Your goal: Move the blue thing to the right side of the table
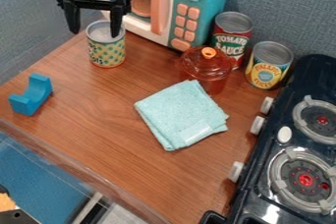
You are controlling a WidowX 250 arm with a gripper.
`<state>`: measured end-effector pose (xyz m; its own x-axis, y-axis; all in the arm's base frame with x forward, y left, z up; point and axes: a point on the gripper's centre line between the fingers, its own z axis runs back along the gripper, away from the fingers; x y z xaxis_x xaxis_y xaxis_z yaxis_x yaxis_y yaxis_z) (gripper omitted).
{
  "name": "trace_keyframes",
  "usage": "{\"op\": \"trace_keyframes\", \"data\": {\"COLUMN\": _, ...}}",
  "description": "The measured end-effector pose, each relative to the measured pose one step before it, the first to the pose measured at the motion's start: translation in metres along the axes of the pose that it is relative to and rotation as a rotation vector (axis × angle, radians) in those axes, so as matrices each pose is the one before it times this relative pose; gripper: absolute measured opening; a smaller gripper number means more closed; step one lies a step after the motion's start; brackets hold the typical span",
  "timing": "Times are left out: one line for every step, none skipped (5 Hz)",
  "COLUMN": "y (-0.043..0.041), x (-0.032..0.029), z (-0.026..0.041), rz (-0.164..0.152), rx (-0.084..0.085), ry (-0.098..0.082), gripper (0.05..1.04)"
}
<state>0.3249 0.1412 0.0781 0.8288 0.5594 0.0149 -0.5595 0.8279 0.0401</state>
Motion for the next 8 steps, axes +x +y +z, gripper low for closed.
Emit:
{"op": "trace_keyframes", "data": {"y": -0.00021, "x": -0.00138, "z": -0.01137, "rz": -0.0014, "rx": 0.0065, "ry": 0.0315, "gripper": 1.000}}
{"op": "trace_keyframes", "data": {"y": 0.00809, "x": 0.00091, "z": -0.00035, "rz": 0.0184, "rx": 0.0002, "ry": 0.0041, "gripper": 1.000}}
{"op": "trace_keyframes", "data": {"y": 0.01195, "x": 0.00158, "z": -0.00798, "rz": -0.0740, "rx": -0.0005, "ry": -0.0202, "gripper": 1.000}}
{"op": "trace_keyframes", "data": {"y": 0.02360, "x": -0.01422, "z": -0.00556, "rz": -0.0390, "rx": -0.0117, "ry": 0.0249, "gripper": 1.000}}
{"op": "trace_keyframes", "data": {"y": 0.01640, "x": -0.02893, "z": 0.00113, "rz": -0.0358, "rx": 0.0097, "ry": 0.0023, "gripper": 1.000}}
{"op": "trace_keyframes", "data": {"y": 0.01734, "x": -0.01730, "z": -0.01795, "rz": -0.0429, "rx": 0.0244, "ry": 0.0180, "gripper": 1.000}}
{"op": "trace_keyframes", "data": {"y": 0.01165, "x": -0.01319, "z": -0.01491, "rz": -0.0169, "rx": 0.0329, "ry": 0.0078, "gripper": 1.000}}
{"op": "trace_keyframes", "data": {"y": 0.00672, "x": -0.00654, "z": -0.01079, "rz": 0.0035, "rx": 0.0423, "ry": -0.0162, "gripper": 1.000}}
